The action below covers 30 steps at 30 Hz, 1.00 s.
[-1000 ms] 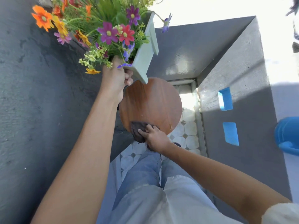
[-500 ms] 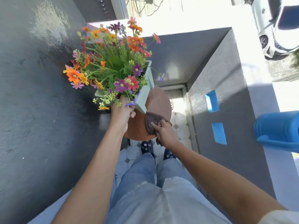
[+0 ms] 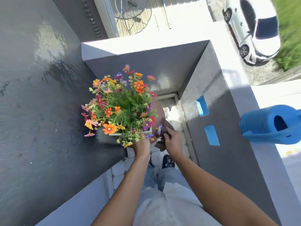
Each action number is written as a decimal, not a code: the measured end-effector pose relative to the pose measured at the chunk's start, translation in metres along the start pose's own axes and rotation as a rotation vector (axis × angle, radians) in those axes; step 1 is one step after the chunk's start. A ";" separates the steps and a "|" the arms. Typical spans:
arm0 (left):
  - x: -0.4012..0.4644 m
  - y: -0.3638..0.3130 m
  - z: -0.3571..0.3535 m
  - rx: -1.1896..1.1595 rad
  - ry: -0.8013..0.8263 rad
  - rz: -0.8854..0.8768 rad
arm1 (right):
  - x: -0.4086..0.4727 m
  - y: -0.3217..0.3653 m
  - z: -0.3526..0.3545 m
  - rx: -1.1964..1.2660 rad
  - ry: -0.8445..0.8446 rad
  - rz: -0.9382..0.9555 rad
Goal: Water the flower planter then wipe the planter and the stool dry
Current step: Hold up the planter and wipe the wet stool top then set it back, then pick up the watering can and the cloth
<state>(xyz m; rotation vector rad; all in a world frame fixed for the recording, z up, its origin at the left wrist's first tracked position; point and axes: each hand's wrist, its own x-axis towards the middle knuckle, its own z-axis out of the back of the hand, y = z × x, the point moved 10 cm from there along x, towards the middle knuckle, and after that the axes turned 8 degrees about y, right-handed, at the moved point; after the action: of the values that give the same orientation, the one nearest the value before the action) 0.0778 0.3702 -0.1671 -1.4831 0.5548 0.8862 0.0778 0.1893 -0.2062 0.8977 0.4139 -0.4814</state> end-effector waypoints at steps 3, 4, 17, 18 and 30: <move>0.000 0.024 -0.015 0.038 0.006 0.085 | -0.009 -0.015 0.004 0.020 0.004 0.000; 0.004 0.035 -0.017 0.028 0.003 0.138 | -0.013 -0.018 0.005 0.029 0.004 -0.003; -0.021 0.033 -0.074 0.380 0.273 0.132 | -0.070 0.014 0.117 0.289 -0.202 -0.011; -0.023 0.030 -0.085 0.452 0.290 0.090 | -0.073 0.017 0.131 0.305 -0.234 -0.001; -0.206 -0.112 -0.264 0.658 0.535 -0.663 | -0.164 0.016 0.355 0.583 -0.714 0.231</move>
<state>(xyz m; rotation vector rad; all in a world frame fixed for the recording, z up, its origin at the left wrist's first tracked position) 0.0969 0.0917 0.0502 -1.1494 0.6049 -0.2223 0.0026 -0.0564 0.0891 1.2362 -0.5057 -0.6835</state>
